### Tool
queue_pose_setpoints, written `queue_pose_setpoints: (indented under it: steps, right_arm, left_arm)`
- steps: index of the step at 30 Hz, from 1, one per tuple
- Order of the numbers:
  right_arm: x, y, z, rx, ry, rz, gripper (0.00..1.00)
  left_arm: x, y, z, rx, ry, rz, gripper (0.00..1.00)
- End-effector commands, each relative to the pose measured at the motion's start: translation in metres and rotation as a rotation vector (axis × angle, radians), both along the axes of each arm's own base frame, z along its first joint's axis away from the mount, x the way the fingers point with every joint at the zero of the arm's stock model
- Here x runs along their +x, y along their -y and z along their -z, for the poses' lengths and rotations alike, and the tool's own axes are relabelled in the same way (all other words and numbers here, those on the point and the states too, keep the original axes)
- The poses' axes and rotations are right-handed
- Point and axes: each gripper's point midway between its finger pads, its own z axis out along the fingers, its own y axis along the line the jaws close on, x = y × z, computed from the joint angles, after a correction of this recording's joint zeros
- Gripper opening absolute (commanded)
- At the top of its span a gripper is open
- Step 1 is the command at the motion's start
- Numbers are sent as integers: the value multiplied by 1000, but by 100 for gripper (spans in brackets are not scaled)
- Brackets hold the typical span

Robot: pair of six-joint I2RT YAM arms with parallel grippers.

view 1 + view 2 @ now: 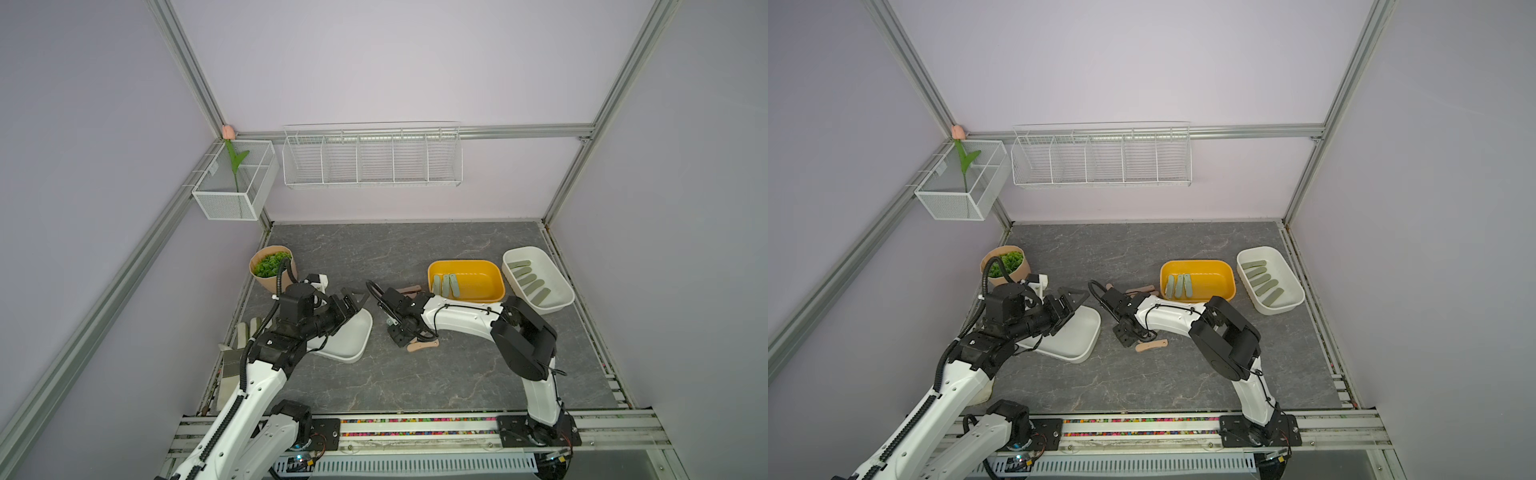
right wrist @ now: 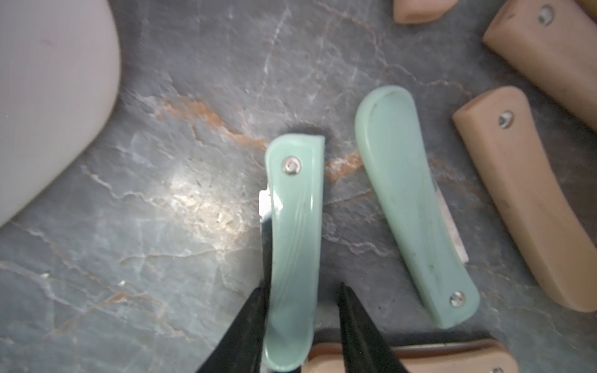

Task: Place the fruit knives into the storage box by color
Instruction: Pick up the fruit knife from the center of the board.

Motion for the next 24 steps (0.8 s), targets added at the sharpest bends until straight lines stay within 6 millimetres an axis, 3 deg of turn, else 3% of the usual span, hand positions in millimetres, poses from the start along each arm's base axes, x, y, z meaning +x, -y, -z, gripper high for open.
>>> queue_pose_setpoints:
  steps: [1, 8, 14, 24]
  right_arm:
    - [-7, 2, 12, -37, -29, -14, 37]
    - [-10, 4, 11, -25, -32, -5, 30]
    - [-9, 4, 2, 11, -21, 20, 28]
    - [4, -1, -31, 133, 7, 72, 27]
  left_arm:
    - [5, -2, -15, -14, 39, -15, 99]
    - [8, -10, -13, -13, 29, -80, 99]
    - [11, -30, -7, 8, 19, -209, 99]
    - [15, -35, -12, 19, 22, -249, 99]
